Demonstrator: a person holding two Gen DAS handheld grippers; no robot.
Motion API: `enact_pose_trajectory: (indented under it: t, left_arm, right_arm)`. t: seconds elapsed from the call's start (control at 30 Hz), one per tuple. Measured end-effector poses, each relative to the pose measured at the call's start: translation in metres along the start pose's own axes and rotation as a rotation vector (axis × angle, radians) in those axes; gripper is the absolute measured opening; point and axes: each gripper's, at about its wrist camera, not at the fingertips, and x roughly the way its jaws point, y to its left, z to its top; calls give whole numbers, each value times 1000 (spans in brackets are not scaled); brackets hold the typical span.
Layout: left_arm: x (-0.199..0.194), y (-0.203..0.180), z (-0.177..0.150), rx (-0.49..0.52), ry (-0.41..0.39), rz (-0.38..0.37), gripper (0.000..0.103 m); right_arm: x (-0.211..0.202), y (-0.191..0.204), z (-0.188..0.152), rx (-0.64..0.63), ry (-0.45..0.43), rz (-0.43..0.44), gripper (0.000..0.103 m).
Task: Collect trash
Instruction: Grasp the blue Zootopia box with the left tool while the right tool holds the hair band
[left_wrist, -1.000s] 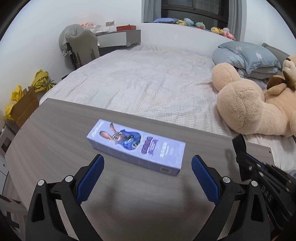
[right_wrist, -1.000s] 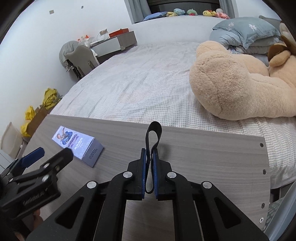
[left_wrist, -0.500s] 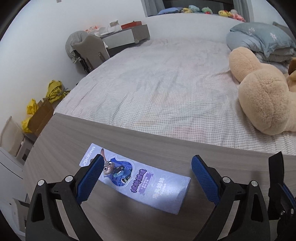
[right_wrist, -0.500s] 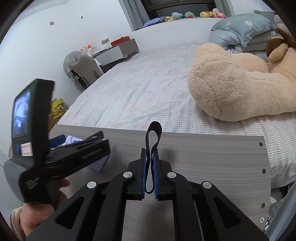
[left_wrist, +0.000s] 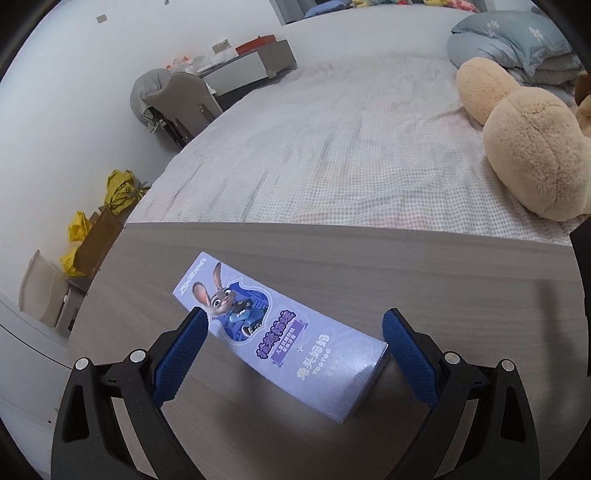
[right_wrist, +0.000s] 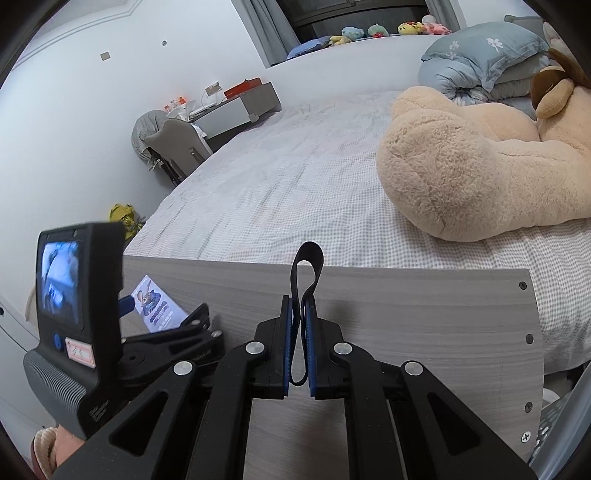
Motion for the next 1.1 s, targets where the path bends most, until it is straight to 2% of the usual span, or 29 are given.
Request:
enact_pose_trajectory:
  t: [0.47, 0.67, 0.87, 1.0, 1.1]
  left_arm:
    - [-11, 74, -56, -88, 7, 47, 94]
    - [-9, 109, -66, -197, 16, -28, 94]
    - [-9, 113, -59, -237, -12, -72, 94]
    - [9, 114, -49, -261, 21, -131, 94]
    - [24, 114, -43, -283, 46, -141, 94]
  right_arm:
    - [8, 1, -2, -6, 16, -5, 7]
    - [10, 1, -3, -8, 16, -13, 7]
    - [13, 0, -2, -11, 23, -17, 7]
    - [13, 0, -3, -14, 23, -16, 7]
    - [12, 0, -3, -14, 22, -11, 7]
